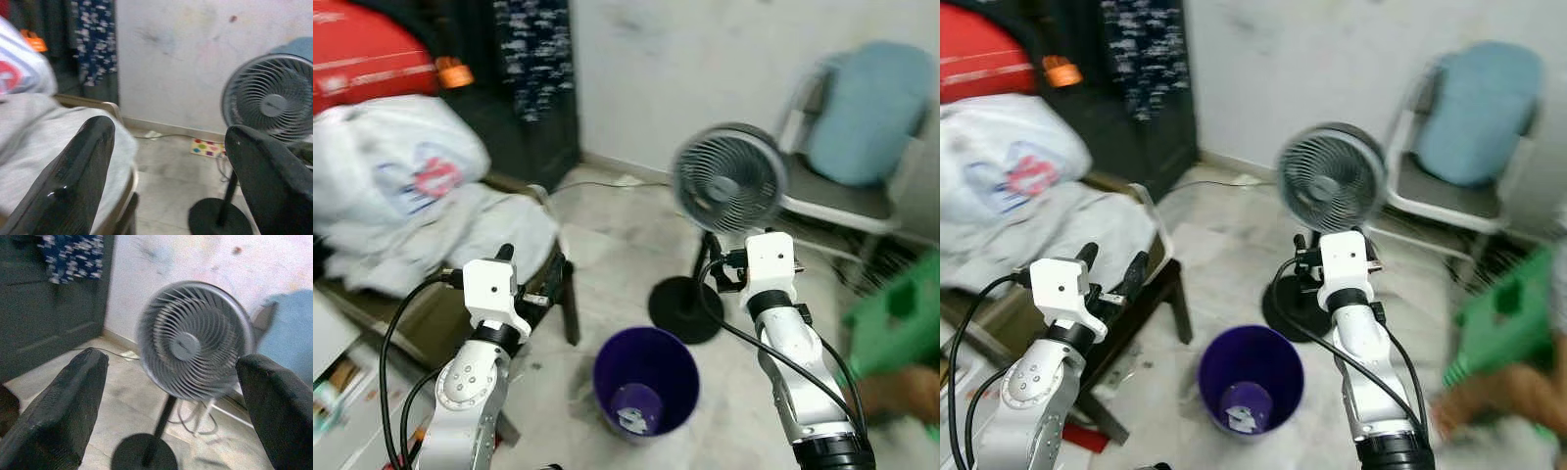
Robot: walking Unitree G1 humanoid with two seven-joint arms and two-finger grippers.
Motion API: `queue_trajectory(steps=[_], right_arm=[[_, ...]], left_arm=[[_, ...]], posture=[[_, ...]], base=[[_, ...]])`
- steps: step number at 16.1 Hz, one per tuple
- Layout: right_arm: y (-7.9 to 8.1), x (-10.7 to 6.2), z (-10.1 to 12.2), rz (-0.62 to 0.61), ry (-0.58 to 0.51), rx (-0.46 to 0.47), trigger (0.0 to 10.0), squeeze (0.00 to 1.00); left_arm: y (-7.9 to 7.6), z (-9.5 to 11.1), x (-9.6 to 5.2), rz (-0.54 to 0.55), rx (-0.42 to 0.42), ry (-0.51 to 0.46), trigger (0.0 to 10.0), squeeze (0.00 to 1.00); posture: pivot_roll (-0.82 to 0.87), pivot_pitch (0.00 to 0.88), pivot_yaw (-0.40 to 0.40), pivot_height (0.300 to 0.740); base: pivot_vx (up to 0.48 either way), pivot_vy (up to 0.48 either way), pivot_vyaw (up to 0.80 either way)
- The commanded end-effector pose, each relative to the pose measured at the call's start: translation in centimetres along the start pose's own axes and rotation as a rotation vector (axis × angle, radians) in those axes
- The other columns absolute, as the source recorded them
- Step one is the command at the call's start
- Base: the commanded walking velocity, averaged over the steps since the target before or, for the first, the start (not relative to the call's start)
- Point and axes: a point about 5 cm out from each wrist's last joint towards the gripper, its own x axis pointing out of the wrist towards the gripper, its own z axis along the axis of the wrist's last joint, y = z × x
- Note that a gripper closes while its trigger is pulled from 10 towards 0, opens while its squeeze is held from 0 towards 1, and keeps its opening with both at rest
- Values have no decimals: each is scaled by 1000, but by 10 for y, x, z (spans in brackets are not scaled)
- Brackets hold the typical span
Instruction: Clean up the room
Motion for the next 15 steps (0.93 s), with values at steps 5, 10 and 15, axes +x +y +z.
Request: queue_trajectory(steps=[5, 10, 15], right_arm=[[1, 0, 5, 13, -10, 3, 10000, 0], [2, 1, 7, 8, -13, 3, 10000, 0], [3, 2, 7, 7, -14, 10, 10000, 0]], left_arm=[[0, -3, 1, 5, 0, 18, 10000, 0], [1, -6, 1, 3, 12, 19, 10000, 0], [3, -9, 3, 3, 21, 21, 10000, 0]], posture=[[-141, 0, -4, 740], [-136, 0, 0, 740], [-128, 0, 3, 740]], base=[[0, 0, 800], [0, 0, 800], [0, 0, 780]])
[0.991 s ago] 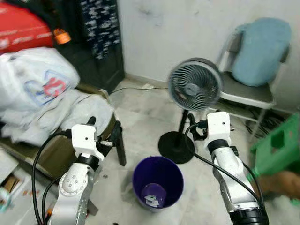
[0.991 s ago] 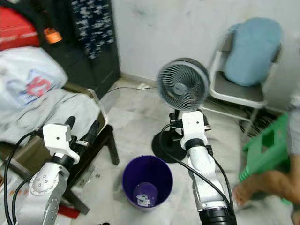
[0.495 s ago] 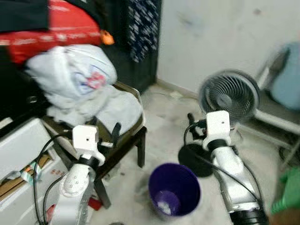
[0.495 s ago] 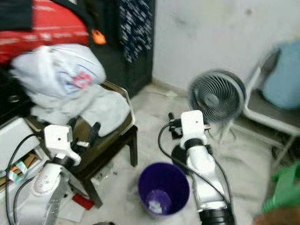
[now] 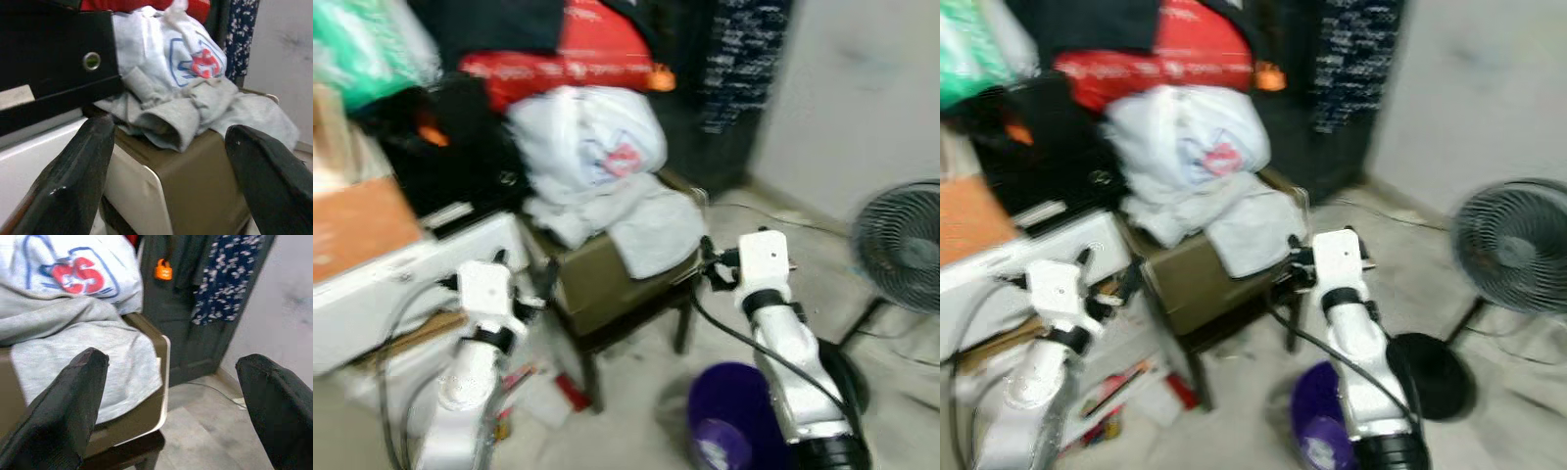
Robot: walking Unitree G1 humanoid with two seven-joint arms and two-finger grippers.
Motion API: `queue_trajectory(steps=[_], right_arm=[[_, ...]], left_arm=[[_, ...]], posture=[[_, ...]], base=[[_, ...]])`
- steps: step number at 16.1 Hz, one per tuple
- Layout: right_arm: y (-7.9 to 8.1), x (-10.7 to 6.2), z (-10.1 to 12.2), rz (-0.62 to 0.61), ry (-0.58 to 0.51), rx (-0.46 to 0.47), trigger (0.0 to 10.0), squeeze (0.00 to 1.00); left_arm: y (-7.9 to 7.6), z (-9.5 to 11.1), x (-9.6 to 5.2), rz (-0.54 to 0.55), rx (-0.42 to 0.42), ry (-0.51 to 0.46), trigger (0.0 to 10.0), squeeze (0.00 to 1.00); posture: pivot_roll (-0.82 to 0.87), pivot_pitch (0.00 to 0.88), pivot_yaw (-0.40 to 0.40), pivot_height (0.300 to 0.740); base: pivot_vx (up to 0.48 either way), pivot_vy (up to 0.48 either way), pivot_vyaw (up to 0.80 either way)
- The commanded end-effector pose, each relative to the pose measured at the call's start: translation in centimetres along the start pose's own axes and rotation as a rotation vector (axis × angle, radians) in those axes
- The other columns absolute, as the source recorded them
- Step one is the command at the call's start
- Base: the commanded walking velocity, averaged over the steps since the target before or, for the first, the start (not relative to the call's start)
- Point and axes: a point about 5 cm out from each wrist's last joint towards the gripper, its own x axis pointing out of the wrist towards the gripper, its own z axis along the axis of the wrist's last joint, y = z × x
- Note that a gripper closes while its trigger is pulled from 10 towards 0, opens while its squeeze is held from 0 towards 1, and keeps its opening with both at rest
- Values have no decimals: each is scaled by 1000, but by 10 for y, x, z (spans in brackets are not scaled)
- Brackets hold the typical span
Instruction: Clean up the room
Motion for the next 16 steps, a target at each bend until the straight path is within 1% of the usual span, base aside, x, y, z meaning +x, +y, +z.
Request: queue_trajectory(steps=[1, 6, 7, 8, 9, 12, 13, 14, 15, 16], right_arm=[[1, 2, 5, 2, -22, 7, 10000, 0], [1, 3, 6, 8, -25, 5, 10000, 0], [2, 3, 5, 9, -23, 5, 10000, 0], [4, 3, 3, 12, -16, 9, 10000, 0], [6, 3, 0, 17, -5, 10, 10000, 0], [9, 2, -8, 27, 23, 11, 10000, 0], [8, 2, -14, 14, 56, 34, 10000, 0], [10, 2, -21, 18, 91, 47, 10000, 0], [17, 4, -29, 37, 135, 65, 10000, 0], [26, 7, -38, 62, 190, 79, 10000, 0]], left_arm=[[3, -2, 0, 4, 16, 5, 10000, 0], [4, -5, 0, 17, 30, 14, 10000, 0], [7, -7, 0, 38, 41, 25, 10000, 0], [10, -12, 0, 60, 47, 55, 10000, 0], [13, -16, -1, 66, 38, 77, 10000, 0], [20, -22, -5, 71, 50, 107, 10000, 0], [21, -25, -5, 68, 60, 128, 10000, 0], [23, -31, -5, 75, 68, 172, 10000, 0], [24, -43, -4, 65, 63, 271, 10000, 0], [25, -55, -4, 32, 69, 362, 10000, 0]], posture=[[-127, 0, 3, 740], [-124, 0, 2, 740], [-123, 0, 2, 740], [-123, 0, 2, 740], [-115, 0, 2, 740], [-111, 0, 6, 740], [-109, 0, 7, 740], [-99, 0, 6, 740], [-94, 0, 5, 740], [-96, 0, 8, 740]], base=[[0, 0, 681], [0, 0, 681], [0, 0, 681], [0, 0, 513], [0, 0, 0], [0, 0, 0], [0, 0, 438], [0, 0, 619], [0, 0, 0], [0, 0, 0]])
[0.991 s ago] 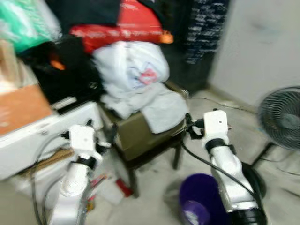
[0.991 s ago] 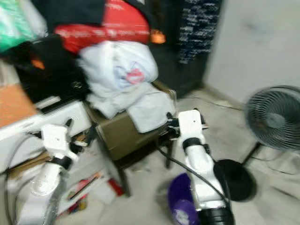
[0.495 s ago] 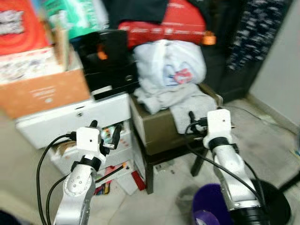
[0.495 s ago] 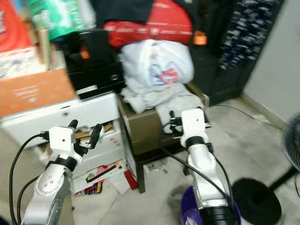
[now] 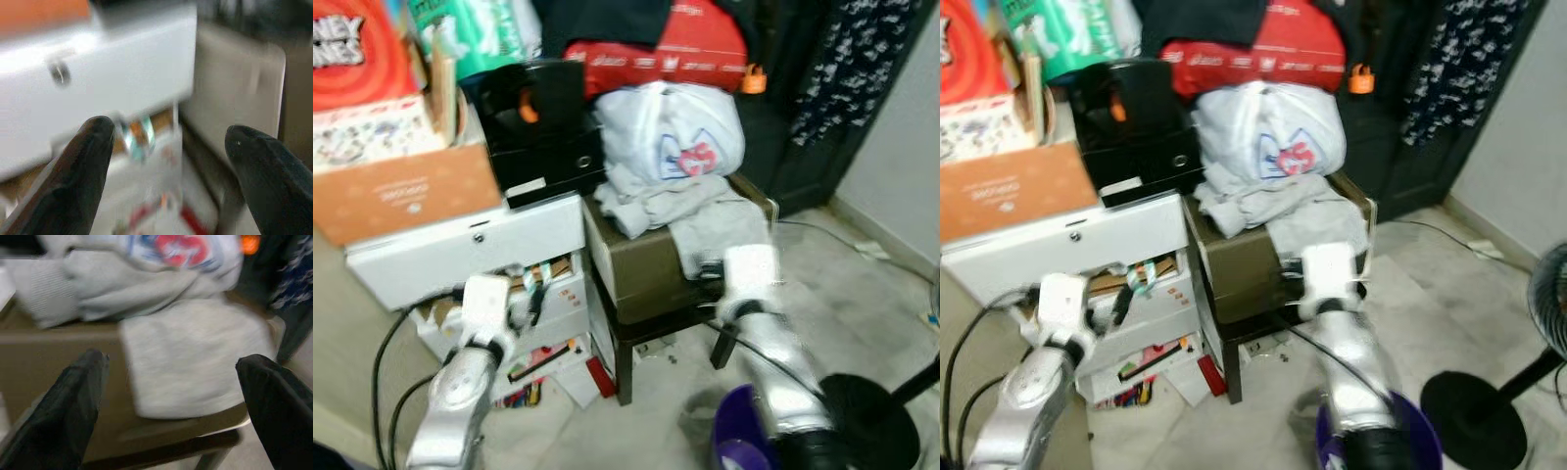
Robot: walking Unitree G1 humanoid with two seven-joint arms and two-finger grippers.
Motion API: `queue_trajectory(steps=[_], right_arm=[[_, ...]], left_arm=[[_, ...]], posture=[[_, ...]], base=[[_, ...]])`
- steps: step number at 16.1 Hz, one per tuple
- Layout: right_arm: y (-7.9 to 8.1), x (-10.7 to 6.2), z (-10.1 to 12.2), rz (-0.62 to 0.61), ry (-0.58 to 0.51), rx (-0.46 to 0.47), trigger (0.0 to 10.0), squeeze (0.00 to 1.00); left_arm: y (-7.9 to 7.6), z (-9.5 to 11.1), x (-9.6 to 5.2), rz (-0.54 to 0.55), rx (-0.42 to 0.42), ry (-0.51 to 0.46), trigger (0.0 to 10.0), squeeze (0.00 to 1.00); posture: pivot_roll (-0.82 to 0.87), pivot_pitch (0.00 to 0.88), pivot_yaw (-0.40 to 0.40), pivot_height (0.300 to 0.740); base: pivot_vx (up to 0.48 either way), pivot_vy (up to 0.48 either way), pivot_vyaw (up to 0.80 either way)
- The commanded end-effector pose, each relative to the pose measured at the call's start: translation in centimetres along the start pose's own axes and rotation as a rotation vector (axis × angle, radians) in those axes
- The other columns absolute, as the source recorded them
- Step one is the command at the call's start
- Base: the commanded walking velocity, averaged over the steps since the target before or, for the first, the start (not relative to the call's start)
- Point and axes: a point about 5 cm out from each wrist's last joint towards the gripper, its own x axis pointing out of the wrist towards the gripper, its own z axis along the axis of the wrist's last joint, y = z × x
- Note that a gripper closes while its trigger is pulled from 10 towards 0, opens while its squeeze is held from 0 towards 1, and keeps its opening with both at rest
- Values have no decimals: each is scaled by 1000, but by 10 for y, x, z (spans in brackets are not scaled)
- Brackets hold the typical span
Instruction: Clean up the room
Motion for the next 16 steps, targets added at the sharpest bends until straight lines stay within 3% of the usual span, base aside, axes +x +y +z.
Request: queue_trajectory(steps=[1, 5, 7, 10, 12, 15, 16], right_arm=[[5, 5, -16, 17, 96, 23, 10000, 0], [36, 11, -50, 100, 303, 39, 10000, 0], [53, 6, -71, 117, 473, 160, 10000, 0], [55, -2, -90, 85, 603, 201, 10000, 0], [53, -2, -92, 85, 617, 208, 10000, 0], [54, -6, -99, 100, 658, 193, 10000, 0], [55, -7, -100, 114, 673, 181, 10000, 0]], left_arm=[[-5, -11, 7, -63, 22, 96, 10000, 0], [9, -41, 17, -49, 77, 316, 10000, 0], [10, -60, 21, -100, 63, 507, 10000, 0], [8, -80, 20, -86, 65, 657, 10000, 0], [2, -91, 16, -87, -105, 717, 10000, 0], [4, -104, 5, -94, -134, 814, 10000, 0], [3, -105, 5, -104, -107, 831, 10000, 0]], posture=[[-99, 0, 12, 740], [-88, 0, 16, 740], [-91, 0, 18, 740], [-103, 0, 21, 740], [-107, 0, 16, 740], [-108, 0, 11, 740], [-117, 0, 11, 740]], base=[[0, 0, 0], [0, 0, 0], [0, 0, 0], [0, 0, 0], [0, 0, 0], [0, 0, 0], [0, 0, 0]])
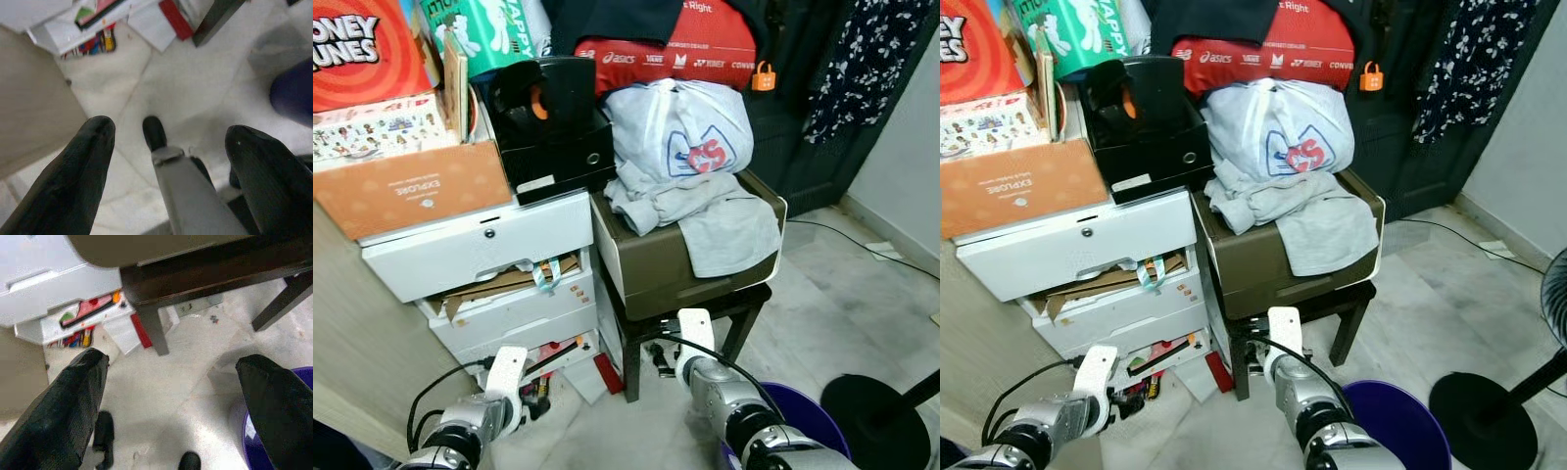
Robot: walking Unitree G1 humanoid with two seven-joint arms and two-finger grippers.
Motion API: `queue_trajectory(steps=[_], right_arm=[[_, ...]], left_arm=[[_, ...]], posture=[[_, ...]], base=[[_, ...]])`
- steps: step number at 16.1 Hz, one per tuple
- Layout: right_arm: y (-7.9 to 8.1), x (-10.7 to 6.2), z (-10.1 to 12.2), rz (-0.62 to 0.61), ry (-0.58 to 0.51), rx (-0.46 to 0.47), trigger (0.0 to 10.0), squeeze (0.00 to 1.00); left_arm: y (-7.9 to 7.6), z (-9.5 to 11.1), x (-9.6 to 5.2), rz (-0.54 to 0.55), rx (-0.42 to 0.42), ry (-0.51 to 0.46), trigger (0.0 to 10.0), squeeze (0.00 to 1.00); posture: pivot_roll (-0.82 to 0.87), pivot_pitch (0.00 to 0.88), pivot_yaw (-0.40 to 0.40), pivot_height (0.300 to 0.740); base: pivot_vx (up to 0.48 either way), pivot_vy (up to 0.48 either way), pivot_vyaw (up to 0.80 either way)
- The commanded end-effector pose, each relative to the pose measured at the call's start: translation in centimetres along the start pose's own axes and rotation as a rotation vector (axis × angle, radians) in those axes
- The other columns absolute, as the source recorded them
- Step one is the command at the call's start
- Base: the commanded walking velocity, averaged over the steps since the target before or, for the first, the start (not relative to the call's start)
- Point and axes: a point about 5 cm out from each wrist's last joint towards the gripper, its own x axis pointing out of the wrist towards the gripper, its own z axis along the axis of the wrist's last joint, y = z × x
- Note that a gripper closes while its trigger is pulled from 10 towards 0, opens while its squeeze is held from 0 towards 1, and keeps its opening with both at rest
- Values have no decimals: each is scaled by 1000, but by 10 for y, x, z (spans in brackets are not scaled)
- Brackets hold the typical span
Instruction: Clean up the room
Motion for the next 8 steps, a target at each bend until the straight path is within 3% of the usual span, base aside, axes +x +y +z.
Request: queue_trajectory(steps=[1, 8], right_arm=[[3, 0, 3, 19, 9, -16, 10000, 0], [1, 1, 4, 15, 10, -42, 10000, 0]], left_arm=[[2, 4, -1, 6, 21, 4, 10000, 0], [-4, 6, 1, 2, 53, 13, 10000, 0]], posture=[[-117, 0, 10, 740], [-121, 0, -4, 740]], base=[[0, 0, 0], [0, 0, 800]])
